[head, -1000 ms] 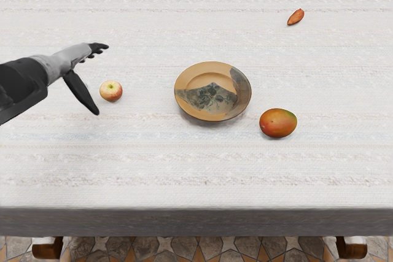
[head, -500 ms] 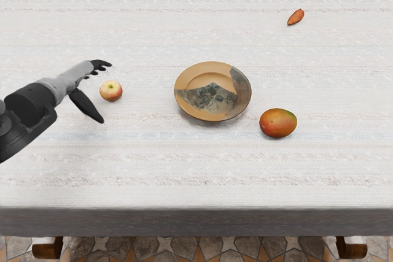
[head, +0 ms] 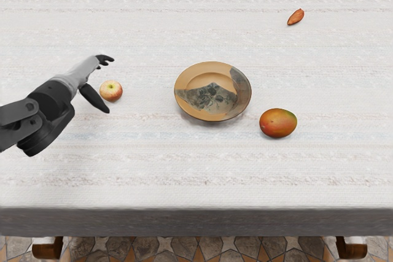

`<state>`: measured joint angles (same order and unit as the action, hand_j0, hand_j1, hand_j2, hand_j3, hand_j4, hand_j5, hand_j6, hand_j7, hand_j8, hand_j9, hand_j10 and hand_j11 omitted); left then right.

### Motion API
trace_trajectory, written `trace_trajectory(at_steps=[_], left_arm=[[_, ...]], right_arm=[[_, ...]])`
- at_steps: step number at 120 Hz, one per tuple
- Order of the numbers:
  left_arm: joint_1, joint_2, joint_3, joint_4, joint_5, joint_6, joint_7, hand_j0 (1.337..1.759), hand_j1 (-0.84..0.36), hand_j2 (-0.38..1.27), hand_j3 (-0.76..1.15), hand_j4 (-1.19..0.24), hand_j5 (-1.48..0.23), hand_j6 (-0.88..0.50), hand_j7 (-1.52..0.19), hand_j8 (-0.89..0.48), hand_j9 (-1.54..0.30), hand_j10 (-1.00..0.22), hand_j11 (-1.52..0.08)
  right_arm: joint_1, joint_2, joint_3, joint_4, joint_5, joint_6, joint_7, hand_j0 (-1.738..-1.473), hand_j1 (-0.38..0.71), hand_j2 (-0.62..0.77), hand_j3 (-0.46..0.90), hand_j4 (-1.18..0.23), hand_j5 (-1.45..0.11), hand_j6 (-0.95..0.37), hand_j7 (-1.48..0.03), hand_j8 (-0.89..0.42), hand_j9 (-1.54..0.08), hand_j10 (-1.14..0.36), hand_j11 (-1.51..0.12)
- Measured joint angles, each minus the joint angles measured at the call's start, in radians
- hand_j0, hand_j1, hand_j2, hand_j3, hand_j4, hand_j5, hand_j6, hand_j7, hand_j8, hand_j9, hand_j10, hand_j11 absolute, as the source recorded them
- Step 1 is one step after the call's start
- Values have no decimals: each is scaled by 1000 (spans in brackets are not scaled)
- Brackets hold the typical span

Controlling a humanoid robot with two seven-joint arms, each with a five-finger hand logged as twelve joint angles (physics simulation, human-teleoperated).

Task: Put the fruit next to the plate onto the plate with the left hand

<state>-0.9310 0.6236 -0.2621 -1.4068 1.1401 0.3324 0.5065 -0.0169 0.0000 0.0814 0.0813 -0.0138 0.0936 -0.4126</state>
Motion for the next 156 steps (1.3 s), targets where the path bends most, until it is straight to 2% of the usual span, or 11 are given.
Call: trace_trajectory(at_steps=[41,86,156], left_arm=[[-2,-58,22,134,0,2,-5,1658,84,48,0,-226,-290,-228,-290,-227,-290,-226,-290],[-8,-106,24,228,3,2,-5,1658,1,62,0,-295,-380,-296,-380,-296,-380,-295,-379],[-34,-189,62,256,7,2,5,1658,-74,74,0,-357,-462,-358,-461,-358,-461,-357,-461]], right_arm=[[3,0,0,0,0,0,0,-1658,-349,0,0,0,0,-1,0,0,0,0,0],[6,0,0,0,0,0,0,-1658,-349,0,0,0,0,-1,0,0,0,0,0],[5,0,0,0,-2,0,1,-1658,-349,0,0,0,0,-1,0,0,0,0,0]])
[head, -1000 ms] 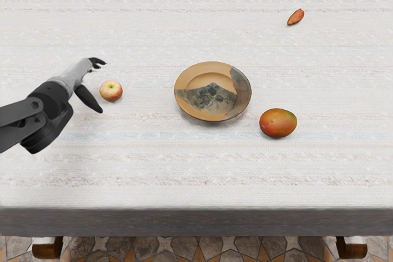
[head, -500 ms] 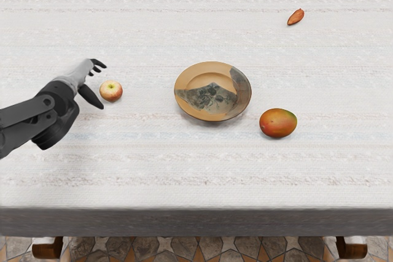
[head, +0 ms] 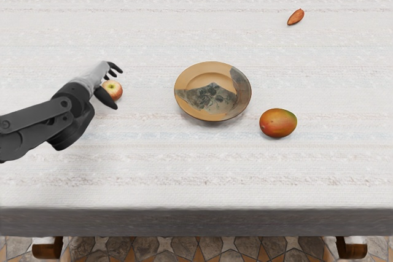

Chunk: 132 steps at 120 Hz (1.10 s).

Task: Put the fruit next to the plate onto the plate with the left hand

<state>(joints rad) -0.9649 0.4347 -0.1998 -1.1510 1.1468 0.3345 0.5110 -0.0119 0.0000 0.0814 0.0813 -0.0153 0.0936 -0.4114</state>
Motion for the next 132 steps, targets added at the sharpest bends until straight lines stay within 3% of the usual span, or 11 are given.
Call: trace_trajectory(at_steps=[121,132], left_arm=[[-20,-33,41,41,0,-2,16,1658,-269,114,0,-528,-669,-501,-676,-454,-679,-523,-679],[-20,-32,41,41,2,-3,17,1657,-289,178,0,-549,-684,-491,-698,-444,-704,-539,-704]], right_arm=[[0,0,-1,0,0,0,0,-1658,-349,0,0,0,0,-1,0,-1,0,0,0],[0,0,-1,0,0,0,0,-1658,-349,0,0,-1,0,-1,0,-1,0,0,0]])
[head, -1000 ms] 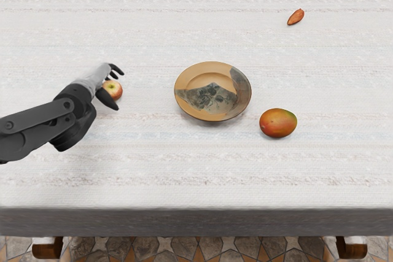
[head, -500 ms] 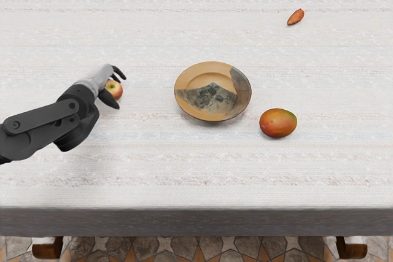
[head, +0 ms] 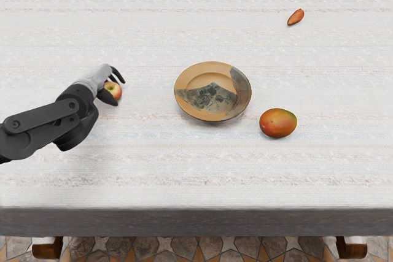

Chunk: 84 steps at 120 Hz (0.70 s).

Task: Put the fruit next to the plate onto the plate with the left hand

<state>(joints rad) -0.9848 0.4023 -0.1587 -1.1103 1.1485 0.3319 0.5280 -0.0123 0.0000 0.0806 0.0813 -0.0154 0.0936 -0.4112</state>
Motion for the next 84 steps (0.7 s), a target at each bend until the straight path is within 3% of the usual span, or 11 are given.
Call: trace_trajectory(at_steps=[63,84], left_arm=[[-8,0,1,-3,-9,-4,2,1654,-250,137,0,-614,-799,-485,-804,-433,-810,-572,-808],[-32,1,1,-14,-13,-5,6,1654,-275,223,0,-627,-840,-484,-837,-430,-838,-563,-840]], right_arm=[[1,0,-7,0,0,0,0,-1658,-349,0,0,0,0,-1,0,-1,0,0,0],[1,0,-14,0,0,0,0,-1658,-349,0,0,0,0,-1,0,-1,0,0,0]])
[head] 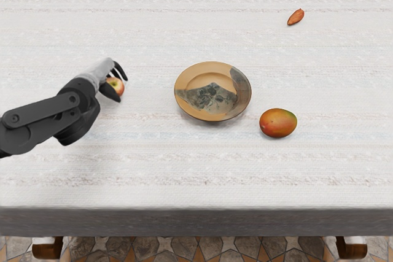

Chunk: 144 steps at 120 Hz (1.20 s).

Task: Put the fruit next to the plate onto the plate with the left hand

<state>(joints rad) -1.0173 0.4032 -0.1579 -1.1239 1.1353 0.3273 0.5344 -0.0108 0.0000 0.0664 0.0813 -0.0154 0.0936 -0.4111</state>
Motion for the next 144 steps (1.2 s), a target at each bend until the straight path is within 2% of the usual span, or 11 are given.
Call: trace_trajectory(at_steps=[8,9,11,28,40,74,99,112,144], left_arm=[[-16,6,0,-15,-2,0,13,1655,-273,242,0,-630,-852,-483,-846,-433,-846,-566,-847],[-21,6,0,-17,-3,0,15,1654,-254,175,0,-628,-858,-481,-850,-430,-849,-565,-849],[-26,5,-1,-21,-2,0,19,1655,-262,246,0,-631,-857,-483,-849,-435,-848,-566,-849],[-63,11,-1,-68,-3,-2,57,1654,-235,152,0,-633,-874,-488,-862,-439,-862,-571,-861],[-96,5,-1,-88,-5,-5,69,1653,-211,164,0,-634,-882,-499,-872,-447,-866,-586,-863],[-185,-62,-4,-98,-9,-34,76,1655,-281,279,0,-629,-899,-467,-873,-429,-873,-566,-866],[-209,-163,-8,-90,-14,-39,76,1656,-319,377,0,-627,-910,-447,-883,-399,-878,-549,-870],[-211,-229,-9,-77,-15,-39,77,1655,-289,301,0,-632,-925,-446,-896,-400,-886,-551,-878],[-231,-331,-3,-30,-11,-40,76,1655,-281,389,0,-652,-950,-473,-914,-418,-910,-569,-906]], right_arm=[[0,0,-1,0,0,0,0,-1658,-349,0,0,0,0,-1,0,0,0,0,0],[0,0,-1,0,0,0,0,-1658,-349,0,0,0,0,-1,0,0,0,0,0],[0,0,-1,0,0,0,0,-1658,-349,0,0,0,0,-1,0,0,0,0,0],[0,0,-2,0,0,0,0,-1658,-349,0,0,0,0,-1,0,-1,0,0,0],[0,0,-2,0,0,0,0,-1658,-349,0,0,0,0,-1,0,0,0,0,0],[0,0,-7,0,0,0,0,-1658,-349,0,0,0,0,-1,0,0,0,0,0],[0,0,-8,0,0,0,0,-1658,-349,0,0,0,0,-1,0,-1,0,0,0],[0,0,-8,0,0,0,0,-1658,-349,0,0,0,0,-1,0,0,0,0,0],[0,0,-8,0,-1,0,0,-1658,-349,0,0,-1,0,-1,0,-1,0,0,0]])
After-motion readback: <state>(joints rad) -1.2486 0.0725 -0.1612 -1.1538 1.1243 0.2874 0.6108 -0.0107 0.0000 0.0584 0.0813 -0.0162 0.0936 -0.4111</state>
